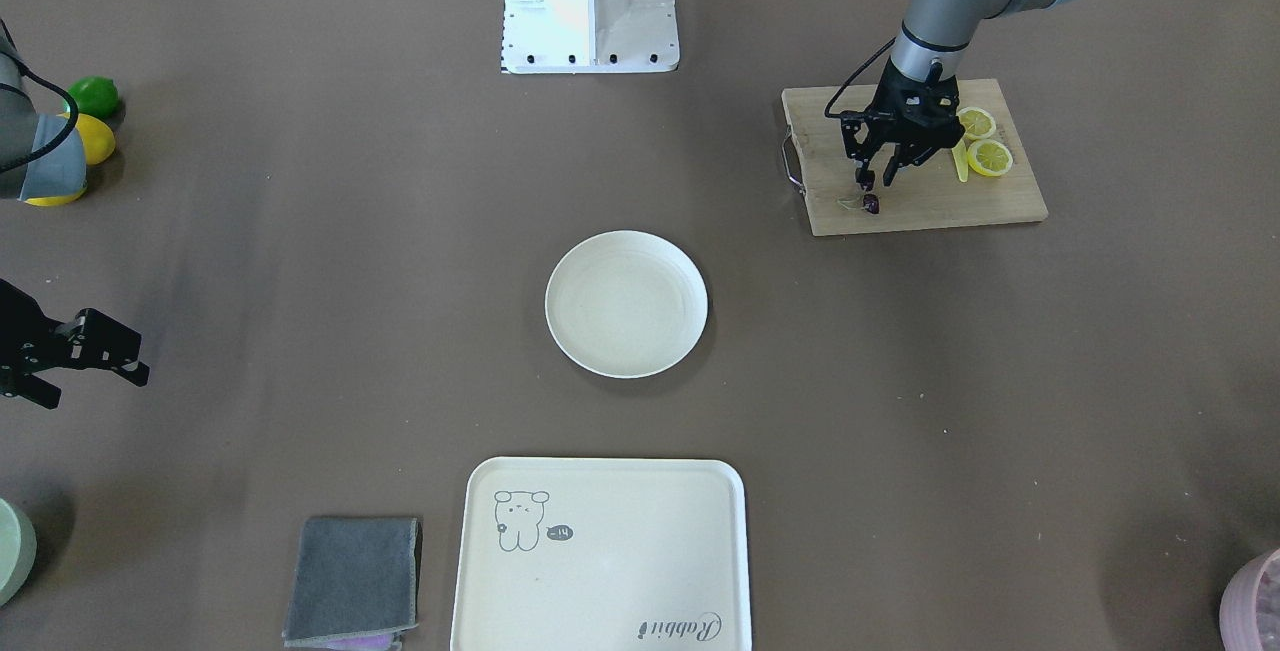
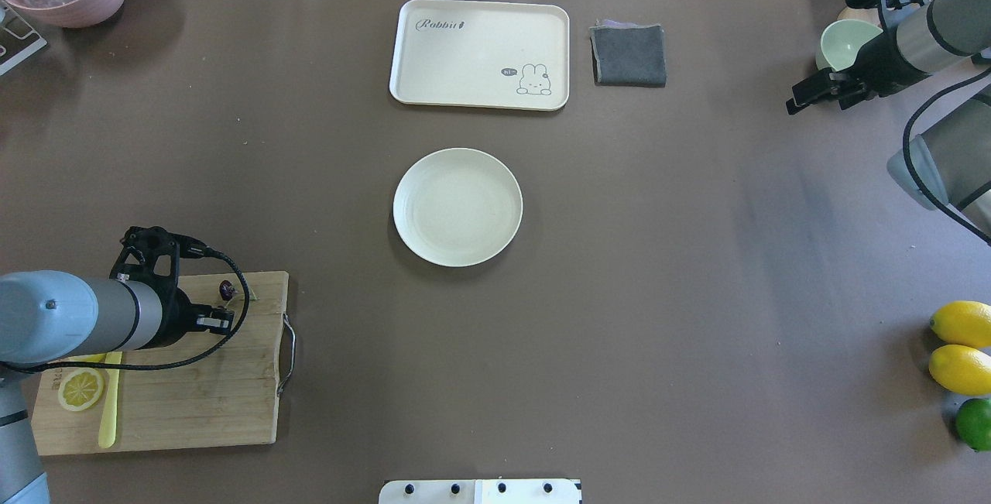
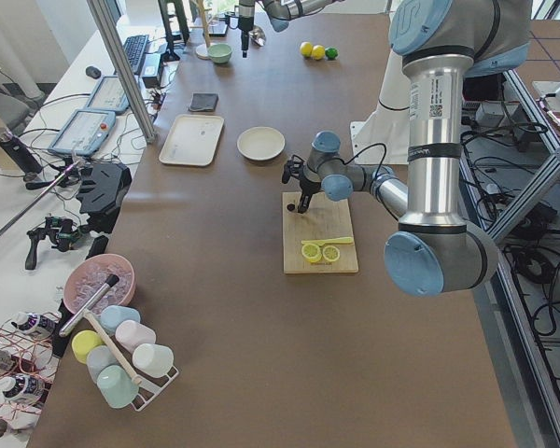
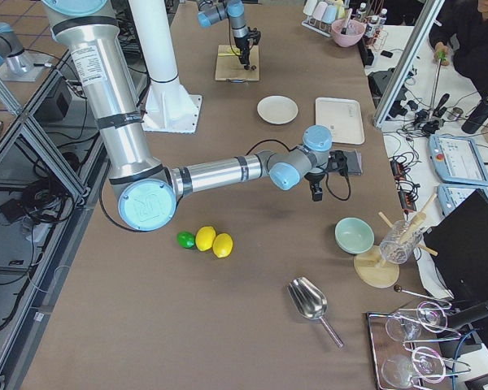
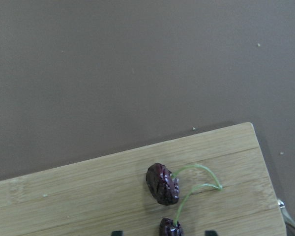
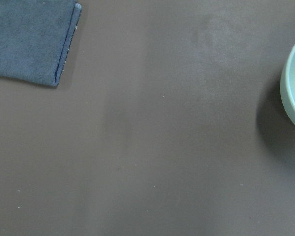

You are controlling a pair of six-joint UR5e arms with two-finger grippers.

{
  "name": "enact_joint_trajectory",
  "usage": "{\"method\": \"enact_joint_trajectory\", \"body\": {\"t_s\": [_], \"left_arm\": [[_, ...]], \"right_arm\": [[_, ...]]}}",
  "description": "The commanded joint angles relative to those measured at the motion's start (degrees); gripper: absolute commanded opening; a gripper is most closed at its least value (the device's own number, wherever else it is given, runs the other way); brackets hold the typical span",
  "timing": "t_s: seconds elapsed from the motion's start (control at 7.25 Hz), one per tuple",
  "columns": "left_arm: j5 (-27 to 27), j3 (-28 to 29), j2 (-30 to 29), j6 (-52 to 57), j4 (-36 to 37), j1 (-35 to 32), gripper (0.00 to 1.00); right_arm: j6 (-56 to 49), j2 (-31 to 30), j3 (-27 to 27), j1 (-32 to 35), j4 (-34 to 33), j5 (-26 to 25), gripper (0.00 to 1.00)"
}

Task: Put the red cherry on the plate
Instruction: 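Grasp the dark cherries on the cutting board with the left gripper, then lift the cherries and carry them over the white plate with the left gripper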

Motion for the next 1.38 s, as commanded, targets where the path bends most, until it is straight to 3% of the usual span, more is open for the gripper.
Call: {"method": "enact_joint_trajectory", "body": {"t_s": [0.0, 0.55, 0.69, 0.83, 0.97, 1.24], "left_arm": [[0.02, 0.07, -0.39, -0.08, -0.08, 0.01, 0.41], [0.02, 0.42, -0.48, -0.08, -0.08, 0.01, 0.42], [0.02, 0.5, -0.83, -0.08, -0.08, 0.01, 0.32], [0.02, 0.07, -0.92, -0.17, -0.08, -0.08, 0.09], [0.02, 0.15, -0.92, -0.34, 0.01, -0.08, 0.0], [0.02, -0.02, -0.57, -0.35, 0.01, -0.87, 0.0]], "right_arm": [[0.0, -0.1, -0.09, -0.03, 0.0, -0.27, 1.0], [0.0, -0.1, 0.09, -0.03, 0.09, -0.28, 1.0], [0.0, -0.1, 0.0, -0.03, 0.09, -0.36, 1.0], [0.0, -0.1, 0.0, -0.03, 0.09, -0.36, 1.0], [0.09, -0.19, 0.17, -0.03, 0.09, -0.45, 1.0], [0.17, -0.37, 0.44, 0.06, 0.18, -0.36, 1.0]]}}
